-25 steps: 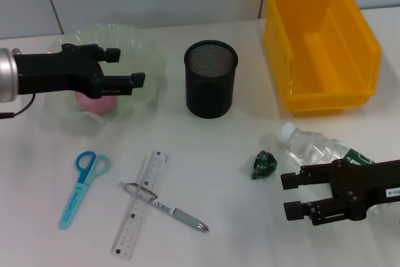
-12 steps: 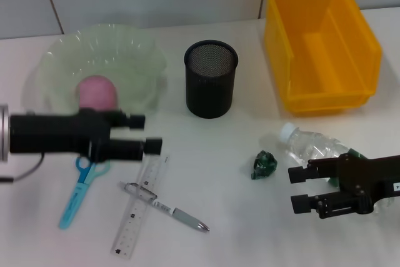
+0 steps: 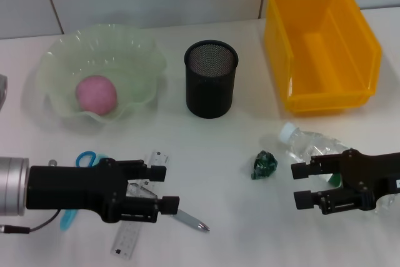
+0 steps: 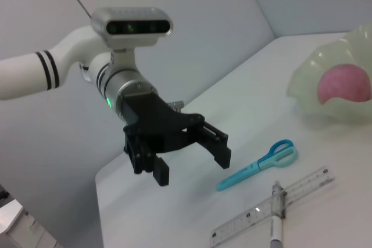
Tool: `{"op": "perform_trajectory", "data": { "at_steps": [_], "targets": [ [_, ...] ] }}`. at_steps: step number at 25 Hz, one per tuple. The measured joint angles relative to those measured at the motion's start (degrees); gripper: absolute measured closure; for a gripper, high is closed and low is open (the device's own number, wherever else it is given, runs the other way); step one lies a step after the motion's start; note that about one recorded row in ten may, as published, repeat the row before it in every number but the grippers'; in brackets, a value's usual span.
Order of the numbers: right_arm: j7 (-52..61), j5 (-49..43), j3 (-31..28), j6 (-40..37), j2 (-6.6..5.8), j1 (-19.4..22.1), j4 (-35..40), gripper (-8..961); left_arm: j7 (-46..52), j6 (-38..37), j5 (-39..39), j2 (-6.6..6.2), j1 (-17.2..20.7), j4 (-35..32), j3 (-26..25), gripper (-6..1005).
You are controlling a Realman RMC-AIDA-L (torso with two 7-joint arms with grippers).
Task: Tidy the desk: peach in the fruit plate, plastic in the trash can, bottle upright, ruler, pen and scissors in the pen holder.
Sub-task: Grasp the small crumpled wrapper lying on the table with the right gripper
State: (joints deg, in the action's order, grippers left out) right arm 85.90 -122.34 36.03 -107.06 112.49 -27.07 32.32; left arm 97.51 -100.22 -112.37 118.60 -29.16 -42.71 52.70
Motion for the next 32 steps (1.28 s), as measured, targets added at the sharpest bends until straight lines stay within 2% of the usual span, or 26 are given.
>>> {"op": "perform_trajectory", "data": {
  "at_steps": [3, 4, 5, 9, 11, 18, 24, 32],
  "targets": [
    [-0.3, 0.0, -0.3, 0.0, -0.03, 0.0, 0.1, 194, -1.4, 0.4, 1.2, 0.04, 0.8, 0.4, 1.9, 190],
    [-0.4, 0.0, -0.3, 0.1, -0.06, 0.0, 0.1, 194, -8.1, 2.1, 4.0, 0.14, 2.8, 1.6, 3.7, 190],
    [-0.4, 0.0, -0.3, 0.1, -0.09, 0.0, 0.2, 194, -10.2, 2.2, 4.6, 0.15, 3.2, 2.1, 3.9, 190],
    [-0.4, 0.0, -0.3, 0.1, -0.13, 0.0, 0.2, 194, -12.0, 2.5, 5.1, 0.18, 3.7, 2.5, 4.5, 190],
    [-0.4, 0.0, -0.3, 0.1, -0.18, 0.0, 0.3, 195, -12.1, 4.5, 5.2, 0.12, 4.0, 2.5, 7.8, 190],
    [-0.4, 0.0, -0.3, 0.1, -0.28, 0.0, 0.8, 195, -12.1, 6.2, 5.2, -0.15, 4.2, 2.0, 8.1, 190],
    [-1.8, 1.5, -1.3, -0.8, 1.06, 0.6, 5.6, 195, -11.9, 5.9, 5.3, -0.29, 3.9, 1.8, 7.6, 191],
    [-1.8, 1.7, -1.5, -0.4, 1.75, -0.9, 13.0, 195, -11.1, 5.9, 5.3, -0.31, 3.6, 1.3, 7.6, 191]
  ]
}}
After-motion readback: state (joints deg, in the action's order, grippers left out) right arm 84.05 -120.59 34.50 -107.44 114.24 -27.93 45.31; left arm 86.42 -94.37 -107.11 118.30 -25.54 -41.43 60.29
